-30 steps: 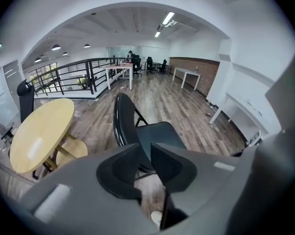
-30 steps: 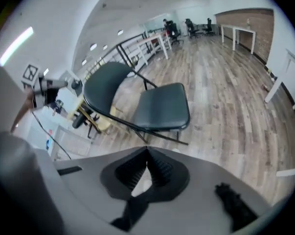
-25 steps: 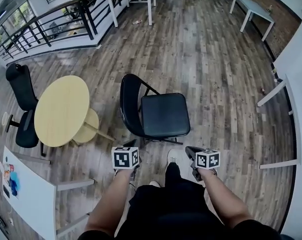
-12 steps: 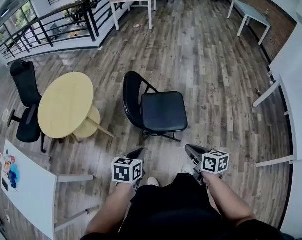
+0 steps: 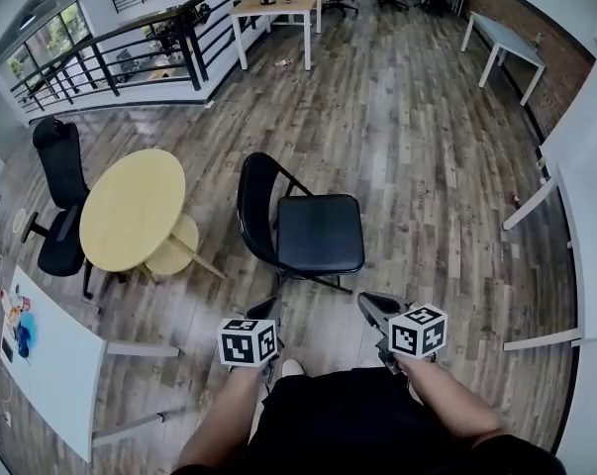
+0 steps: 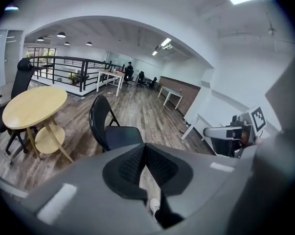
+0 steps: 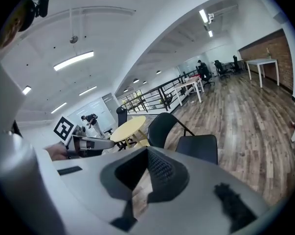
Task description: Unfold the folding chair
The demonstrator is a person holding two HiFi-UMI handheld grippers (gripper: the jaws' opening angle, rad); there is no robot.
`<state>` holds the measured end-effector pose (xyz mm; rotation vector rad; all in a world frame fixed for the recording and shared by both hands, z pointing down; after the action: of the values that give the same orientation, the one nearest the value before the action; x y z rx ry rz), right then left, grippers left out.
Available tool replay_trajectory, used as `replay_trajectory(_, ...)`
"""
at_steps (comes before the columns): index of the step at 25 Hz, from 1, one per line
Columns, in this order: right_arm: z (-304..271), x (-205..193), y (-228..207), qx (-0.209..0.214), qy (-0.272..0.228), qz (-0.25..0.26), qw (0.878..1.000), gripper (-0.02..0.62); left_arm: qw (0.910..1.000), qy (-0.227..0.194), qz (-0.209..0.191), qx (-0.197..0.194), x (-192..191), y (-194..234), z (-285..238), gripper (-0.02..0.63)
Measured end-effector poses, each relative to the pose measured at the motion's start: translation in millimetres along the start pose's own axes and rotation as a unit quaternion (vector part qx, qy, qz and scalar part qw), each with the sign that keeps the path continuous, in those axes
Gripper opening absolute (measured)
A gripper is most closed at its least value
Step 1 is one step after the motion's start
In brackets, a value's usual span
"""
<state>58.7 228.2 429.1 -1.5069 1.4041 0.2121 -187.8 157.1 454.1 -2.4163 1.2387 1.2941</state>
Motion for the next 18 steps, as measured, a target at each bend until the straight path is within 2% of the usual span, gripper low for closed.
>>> replay_trajectory(3,10.9,0.4,-14.6,0.000,-0.001,-0.013,1.000,0.000,1.0000,-0.002,-0.006,0.006,1.8,-16.4,-4.8,0.008)
replay_trajectory(7,17.4,-4.9,-25.5,-0.009,0.009,-0.017,1.000,0.000,0.9998,0.018,-0.008,0.004,-6.6,-26.6,-8.1,0.008)
replay_trajectory(18,21.2,-13.8,-29.3,-0.012,0.008,-0.016,1.000,0.000,0.9996,0.011,-0.011,0.023,1.3,-18.5,-0.9,0.008)
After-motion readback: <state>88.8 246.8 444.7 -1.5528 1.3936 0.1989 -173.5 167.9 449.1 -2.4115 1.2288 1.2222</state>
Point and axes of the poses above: the fingertips, and each gripper's own axes: z backward along the fingers, y to its left, x out of its top, the point moved 7 cm from there along z, backward along the fingers, and after that the axes turned 9 degrees about -z, right-handed, at the moved point
